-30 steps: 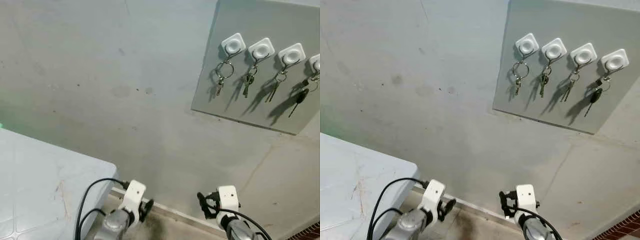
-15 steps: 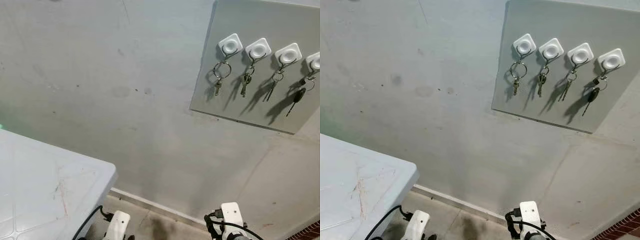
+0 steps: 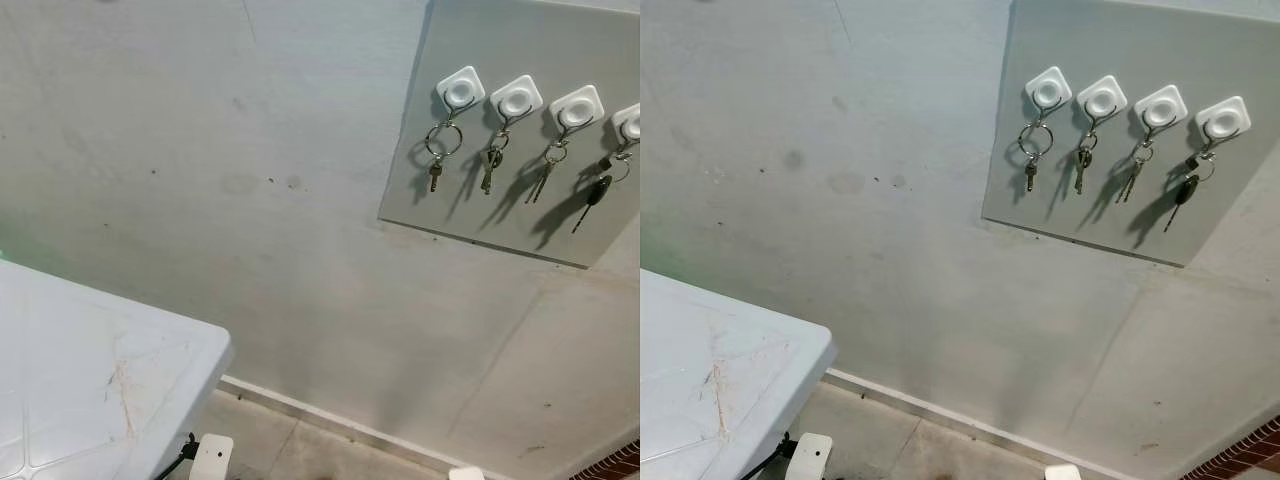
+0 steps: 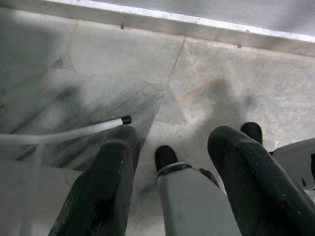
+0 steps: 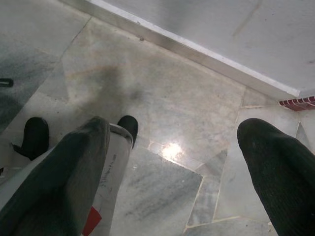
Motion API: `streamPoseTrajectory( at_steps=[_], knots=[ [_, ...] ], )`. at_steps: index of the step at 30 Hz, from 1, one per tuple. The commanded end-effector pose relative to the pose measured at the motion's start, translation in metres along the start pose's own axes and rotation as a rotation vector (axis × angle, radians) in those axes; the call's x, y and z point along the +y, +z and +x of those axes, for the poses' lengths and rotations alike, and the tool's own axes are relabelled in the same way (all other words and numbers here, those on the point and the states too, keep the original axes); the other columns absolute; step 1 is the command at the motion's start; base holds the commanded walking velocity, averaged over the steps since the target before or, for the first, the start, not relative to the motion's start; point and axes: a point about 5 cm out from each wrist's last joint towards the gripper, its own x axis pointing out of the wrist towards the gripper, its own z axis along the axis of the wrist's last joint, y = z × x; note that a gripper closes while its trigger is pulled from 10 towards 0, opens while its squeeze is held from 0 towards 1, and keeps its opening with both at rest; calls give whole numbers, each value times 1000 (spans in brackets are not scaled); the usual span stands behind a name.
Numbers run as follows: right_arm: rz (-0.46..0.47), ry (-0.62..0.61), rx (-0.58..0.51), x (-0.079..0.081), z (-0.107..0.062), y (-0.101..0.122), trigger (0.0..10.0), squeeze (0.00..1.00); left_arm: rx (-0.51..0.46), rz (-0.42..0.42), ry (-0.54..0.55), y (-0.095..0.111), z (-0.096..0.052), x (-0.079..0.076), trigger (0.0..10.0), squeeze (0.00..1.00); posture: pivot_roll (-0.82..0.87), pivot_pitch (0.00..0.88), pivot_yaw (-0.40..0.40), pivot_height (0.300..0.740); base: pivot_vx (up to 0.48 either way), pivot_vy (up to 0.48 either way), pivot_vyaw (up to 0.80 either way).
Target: Hang keys on a hook
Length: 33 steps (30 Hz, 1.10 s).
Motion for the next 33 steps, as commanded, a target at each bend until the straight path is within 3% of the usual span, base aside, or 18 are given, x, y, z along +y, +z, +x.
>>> streamPoseTrajectory(
  at_steps=[1,8,33],
  knots=[
    [8,-9,8,-2,0,0,10000,0,5,-32,23,-4,-1,6,10000,0,86,1,-21,740,0,0,0],
    [27,-19,56,-3,-1,-6,10000,0,14,-56,5,-7,-1,0,10000,0,79,0,-13,740,0,0,-68],
    [21,-18,118,0,-6,-24,10000,0,23,-22,-10,-8,-2,2,10000,0,79,0,-12,740,0,0,-698]
  ],
)
